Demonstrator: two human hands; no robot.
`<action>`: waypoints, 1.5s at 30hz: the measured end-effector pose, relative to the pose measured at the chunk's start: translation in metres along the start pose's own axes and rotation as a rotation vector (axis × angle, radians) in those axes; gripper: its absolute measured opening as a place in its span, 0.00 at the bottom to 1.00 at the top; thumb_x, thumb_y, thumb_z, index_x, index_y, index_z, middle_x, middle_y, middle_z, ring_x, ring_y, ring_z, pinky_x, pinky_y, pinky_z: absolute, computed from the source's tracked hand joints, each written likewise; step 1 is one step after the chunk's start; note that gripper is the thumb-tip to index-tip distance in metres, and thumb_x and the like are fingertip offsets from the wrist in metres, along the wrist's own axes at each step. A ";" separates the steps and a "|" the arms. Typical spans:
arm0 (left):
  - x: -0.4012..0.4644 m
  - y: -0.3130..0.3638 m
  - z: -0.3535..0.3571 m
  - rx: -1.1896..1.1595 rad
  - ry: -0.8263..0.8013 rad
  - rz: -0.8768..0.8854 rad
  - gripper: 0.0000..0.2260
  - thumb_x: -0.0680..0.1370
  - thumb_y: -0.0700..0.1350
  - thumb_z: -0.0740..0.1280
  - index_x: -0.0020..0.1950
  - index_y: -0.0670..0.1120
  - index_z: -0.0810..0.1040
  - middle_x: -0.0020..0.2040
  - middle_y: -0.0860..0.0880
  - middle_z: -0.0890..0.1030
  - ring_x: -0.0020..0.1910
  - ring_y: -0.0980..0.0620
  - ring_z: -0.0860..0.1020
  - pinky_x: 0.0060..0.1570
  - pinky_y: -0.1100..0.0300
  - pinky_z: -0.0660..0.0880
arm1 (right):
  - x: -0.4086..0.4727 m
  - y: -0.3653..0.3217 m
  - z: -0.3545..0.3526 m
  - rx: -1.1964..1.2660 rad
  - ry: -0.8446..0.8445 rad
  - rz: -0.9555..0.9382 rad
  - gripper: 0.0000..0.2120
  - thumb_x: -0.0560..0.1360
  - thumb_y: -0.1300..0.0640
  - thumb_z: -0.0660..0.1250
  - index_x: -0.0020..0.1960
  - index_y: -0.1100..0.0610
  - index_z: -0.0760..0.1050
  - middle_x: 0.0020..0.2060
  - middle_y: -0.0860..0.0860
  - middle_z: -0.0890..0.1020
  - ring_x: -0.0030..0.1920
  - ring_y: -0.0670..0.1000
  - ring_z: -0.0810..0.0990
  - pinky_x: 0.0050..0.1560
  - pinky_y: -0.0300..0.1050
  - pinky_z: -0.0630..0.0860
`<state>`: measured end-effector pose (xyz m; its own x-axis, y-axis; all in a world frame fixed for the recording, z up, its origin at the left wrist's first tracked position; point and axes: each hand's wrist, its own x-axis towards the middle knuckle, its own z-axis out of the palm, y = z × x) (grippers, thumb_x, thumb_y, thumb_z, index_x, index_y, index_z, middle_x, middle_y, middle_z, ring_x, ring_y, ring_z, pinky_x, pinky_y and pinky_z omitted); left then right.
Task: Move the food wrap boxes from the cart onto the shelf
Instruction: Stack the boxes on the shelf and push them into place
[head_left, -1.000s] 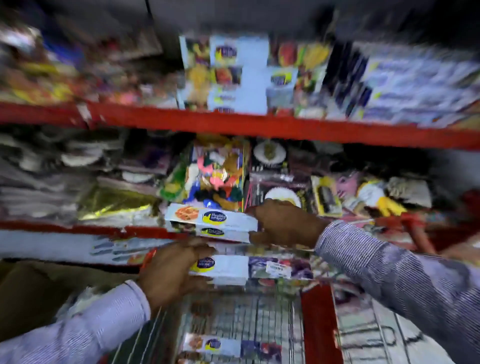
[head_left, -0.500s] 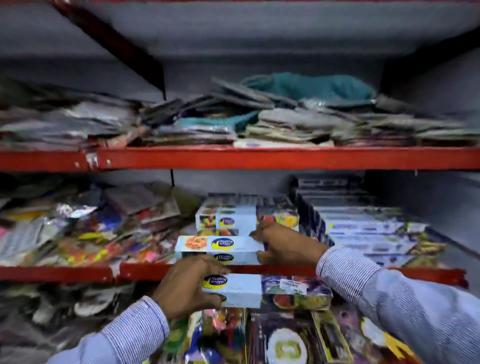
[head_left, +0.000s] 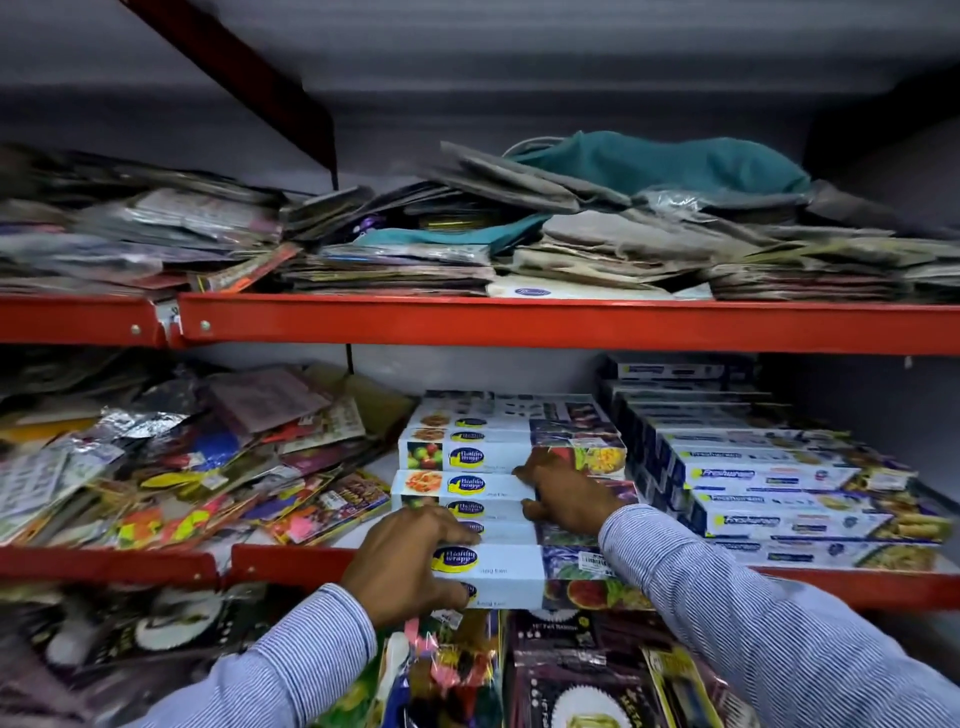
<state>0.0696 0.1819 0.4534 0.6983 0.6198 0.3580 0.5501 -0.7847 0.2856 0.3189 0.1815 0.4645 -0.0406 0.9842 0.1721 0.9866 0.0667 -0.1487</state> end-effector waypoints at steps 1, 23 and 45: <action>0.000 -0.002 0.001 -0.003 0.002 -0.003 0.28 0.62 0.57 0.77 0.62 0.56 0.80 0.58 0.59 0.81 0.55 0.57 0.78 0.52 0.63 0.74 | 0.002 0.002 0.004 0.009 0.012 -0.004 0.18 0.74 0.57 0.68 0.62 0.62 0.73 0.59 0.62 0.73 0.62 0.60 0.70 0.62 0.49 0.69; 0.028 -0.009 0.003 0.009 0.009 -0.037 0.27 0.61 0.56 0.77 0.60 0.56 0.81 0.56 0.59 0.82 0.53 0.56 0.79 0.52 0.56 0.78 | 0.007 0.000 0.003 0.094 0.110 -0.037 0.16 0.73 0.68 0.67 0.60 0.60 0.79 0.60 0.57 0.81 0.60 0.55 0.80 0.65 0.47 0.75; 0.055 -0.026 0.047 0.011 0.117 -0.063 0.21 0.73 0.51 0.72 0.66 0.50 0.77 0.69 0.51 0.76 0.69 0.51 0.71 0.68 0.53 0.69 | -0.051 0.015 -0.005 0.043 0.031 0.020 0.23 0.78 0.47 0.61 0.71 0.51 0.66 0.70 0.53 0.74 0.67 0.56 0.73 0.64 0.49 0.71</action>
<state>0.1151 0.2369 0.4243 0.6047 0.6633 0.4410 0.5967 -0.7439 0.3008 0.3369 0.1313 0.4582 -0.0153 0.9799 0.1990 0.9794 0.0548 -0.1943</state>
